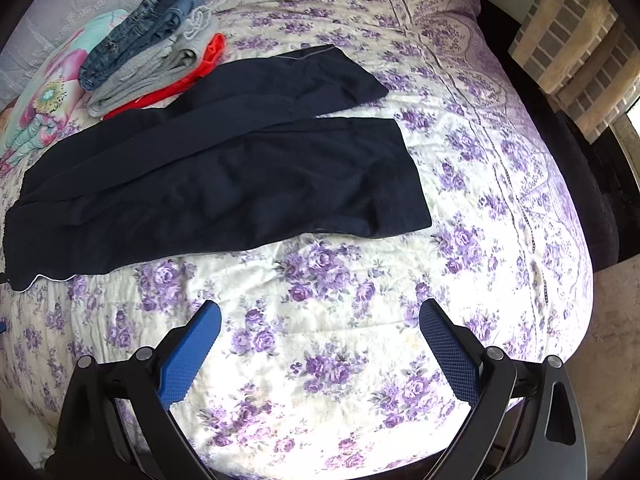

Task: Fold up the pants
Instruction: 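Grasp the waistband with the left gripper while the right gripper grasps a leg hem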

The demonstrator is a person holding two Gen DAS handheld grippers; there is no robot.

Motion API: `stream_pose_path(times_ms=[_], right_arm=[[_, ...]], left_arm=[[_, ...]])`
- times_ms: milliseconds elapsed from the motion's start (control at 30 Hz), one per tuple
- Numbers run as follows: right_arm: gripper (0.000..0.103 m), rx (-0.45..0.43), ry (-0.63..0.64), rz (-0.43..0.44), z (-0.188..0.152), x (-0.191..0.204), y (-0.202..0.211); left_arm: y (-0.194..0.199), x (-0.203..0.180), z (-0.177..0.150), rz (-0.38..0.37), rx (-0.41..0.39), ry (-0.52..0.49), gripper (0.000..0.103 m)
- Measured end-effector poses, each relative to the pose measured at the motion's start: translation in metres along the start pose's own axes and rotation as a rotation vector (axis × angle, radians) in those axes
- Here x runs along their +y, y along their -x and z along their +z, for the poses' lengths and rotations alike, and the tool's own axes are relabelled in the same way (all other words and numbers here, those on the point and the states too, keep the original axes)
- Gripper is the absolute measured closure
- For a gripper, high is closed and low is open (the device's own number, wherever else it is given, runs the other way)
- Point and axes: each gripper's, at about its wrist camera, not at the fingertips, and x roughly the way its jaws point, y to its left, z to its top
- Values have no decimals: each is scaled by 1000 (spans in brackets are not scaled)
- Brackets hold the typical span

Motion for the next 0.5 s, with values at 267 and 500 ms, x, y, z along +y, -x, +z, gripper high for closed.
stream_pose_path(times_ms=[267, 500], right_arm=[[4, 60, -45, 2, 5, -19, -30], [4, 55, -186, 298, 14, -51, -41]], left_arm=[[-60, 16, 45, -144, 95, 108, 9], [-37, 32, 53, -287, -2, 109, 91]])
